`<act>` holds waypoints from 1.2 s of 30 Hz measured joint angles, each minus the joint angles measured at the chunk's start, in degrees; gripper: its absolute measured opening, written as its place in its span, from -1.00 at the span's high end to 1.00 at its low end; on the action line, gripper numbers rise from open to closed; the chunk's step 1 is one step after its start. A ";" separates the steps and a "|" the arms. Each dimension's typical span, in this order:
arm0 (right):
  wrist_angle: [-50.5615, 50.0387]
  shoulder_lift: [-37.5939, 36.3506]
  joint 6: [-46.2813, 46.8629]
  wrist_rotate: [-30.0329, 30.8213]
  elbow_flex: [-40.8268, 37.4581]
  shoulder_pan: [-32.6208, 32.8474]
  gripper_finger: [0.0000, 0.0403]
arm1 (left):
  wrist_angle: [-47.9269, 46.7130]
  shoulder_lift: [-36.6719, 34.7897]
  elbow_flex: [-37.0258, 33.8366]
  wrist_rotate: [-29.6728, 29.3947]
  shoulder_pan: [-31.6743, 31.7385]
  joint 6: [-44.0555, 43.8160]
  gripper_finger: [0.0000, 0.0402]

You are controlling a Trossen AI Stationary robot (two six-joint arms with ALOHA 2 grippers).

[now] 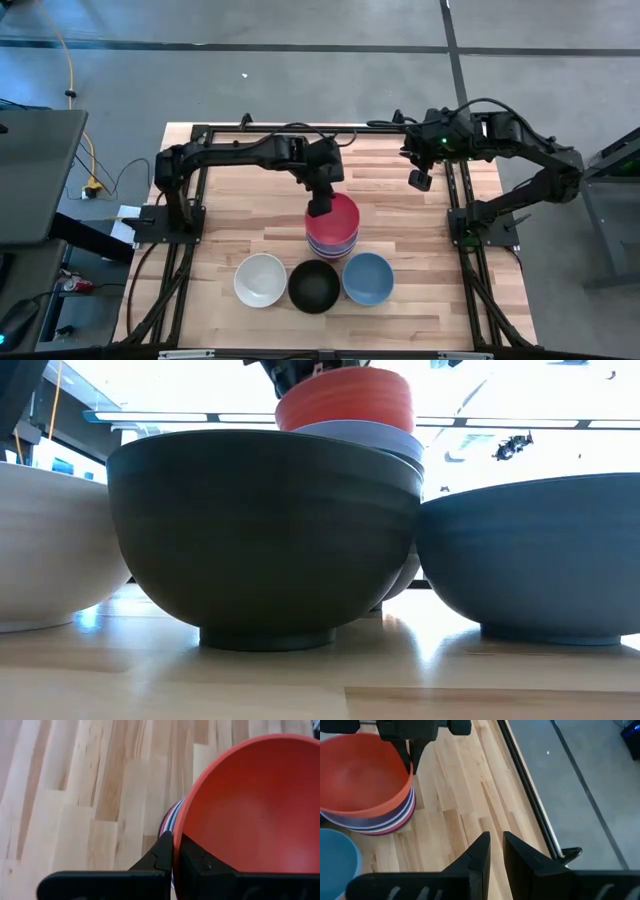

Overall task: Nest bowls inside each other
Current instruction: Stack the orange bowl on top of the purple bowl, then stack the blue bowl on top of the orange bowl

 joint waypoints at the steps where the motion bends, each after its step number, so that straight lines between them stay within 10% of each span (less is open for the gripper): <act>1: -0.40 0.00 0.11 0.00 0.00 0.00 0.79 | -0.46 0.09 0.00 -0.09 0.00 -0.02 1.00; 28: -0.20 0.00 0.73 0.05 0.00 0.00 0.79 | -1.59 4.97 0.02 -0.64 -1.40 -0.13 0.99; 36: -0.28 0.00 0.60 0.07 0.00 0.00 0.79 | -0.65 4.81 0.28 1.48 -1.49 0.44 0.58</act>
